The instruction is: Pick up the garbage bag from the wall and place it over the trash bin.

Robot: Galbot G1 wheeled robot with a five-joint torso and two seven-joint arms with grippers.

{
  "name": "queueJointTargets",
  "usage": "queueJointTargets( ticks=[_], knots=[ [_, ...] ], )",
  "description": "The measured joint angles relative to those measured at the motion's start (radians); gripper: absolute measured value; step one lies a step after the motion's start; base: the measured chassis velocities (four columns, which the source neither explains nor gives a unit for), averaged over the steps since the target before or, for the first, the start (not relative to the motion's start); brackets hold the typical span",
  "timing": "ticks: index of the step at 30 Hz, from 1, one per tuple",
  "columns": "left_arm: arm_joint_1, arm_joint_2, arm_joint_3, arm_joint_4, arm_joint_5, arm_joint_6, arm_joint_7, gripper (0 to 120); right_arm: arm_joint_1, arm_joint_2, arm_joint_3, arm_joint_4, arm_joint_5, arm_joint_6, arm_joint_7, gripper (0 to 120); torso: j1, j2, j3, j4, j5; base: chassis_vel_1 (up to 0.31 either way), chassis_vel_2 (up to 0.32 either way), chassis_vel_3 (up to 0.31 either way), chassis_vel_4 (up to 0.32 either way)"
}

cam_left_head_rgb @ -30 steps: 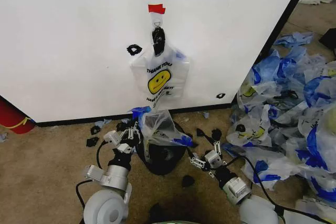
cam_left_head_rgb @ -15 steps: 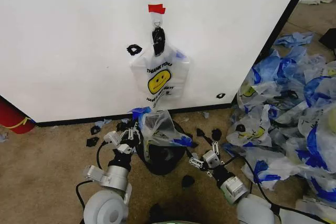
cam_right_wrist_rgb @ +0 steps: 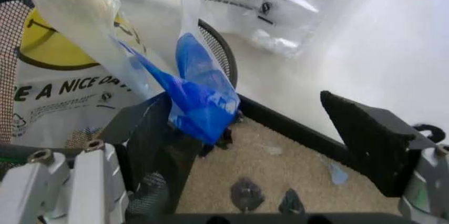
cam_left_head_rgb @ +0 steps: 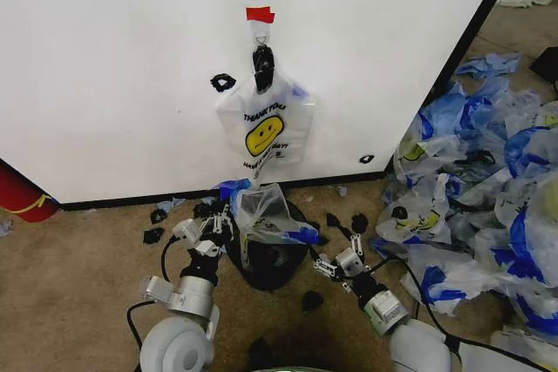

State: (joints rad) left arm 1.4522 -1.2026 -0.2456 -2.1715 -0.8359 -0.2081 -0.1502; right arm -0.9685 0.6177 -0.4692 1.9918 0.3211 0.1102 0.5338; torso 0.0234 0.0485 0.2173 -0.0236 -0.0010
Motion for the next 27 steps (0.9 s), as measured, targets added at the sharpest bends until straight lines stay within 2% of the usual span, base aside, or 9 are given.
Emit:
queueJointTargets(
  ticks=[10,12,15,21,22,27],
  knots=[
    [0.010,-0.007,-0.001,-0.002,0.009,-0.006,0.008,0,0.053,0.012,-0.050,-0.013,0.006,-0.001,0.003,81,0.000,0.000,0.000,-0.0006,-0.0001,0.000,0.000,0.000,0.000],
    [0.014,-0.009,-0.002,-0.002,0.010,-0.008,0.013,0,0.071,0.016,-0.063,-0.022,0.005,-0.002,0.004,76,0.000,0.000,0.000,0.0004,0.0002,0.000,0.000,0.000,0.000],
    [0.014,-0.010,-0.003,-0.002,0.011,-0.009,0.014,0,0.085,0.021,-0.074,-0.030,0.004,-0.003,0.005,71,0.000,0.000,0.000,0.0000,-0.0002,0.000,0.000,0.000,0.000],
    [0.018,-0.015,-0.003,-0.001,0.015,-0.010,0.016,0,0.100,0.030,-0.085,-0.048,0.001,-0.003,0.008,49,0.000,0.000,0.000,-0.0001,0.0000,0.000,0.000,0.000,0.000],
    [0.018,-0.015,-0.003,-0.001,0.015,-0.010,0.016,0,0.100,0.030,-0.085,-0.048,0.001,-0.003,0.008,49,0.000,0.000,0.000,-0.0001,0.0000,0.000,0.000,0.000,0.000],
    [0.020,-0.018,-0.003,0.002,0.022,-0.012,0.017,0,0.094,0.028,-0.080,-0.049,-0.003,-0.001,0.009,27,0.000,0.000,0.000,-0.0001,0.0000,0.000,0.000,0.000,0.000]
  ],
)
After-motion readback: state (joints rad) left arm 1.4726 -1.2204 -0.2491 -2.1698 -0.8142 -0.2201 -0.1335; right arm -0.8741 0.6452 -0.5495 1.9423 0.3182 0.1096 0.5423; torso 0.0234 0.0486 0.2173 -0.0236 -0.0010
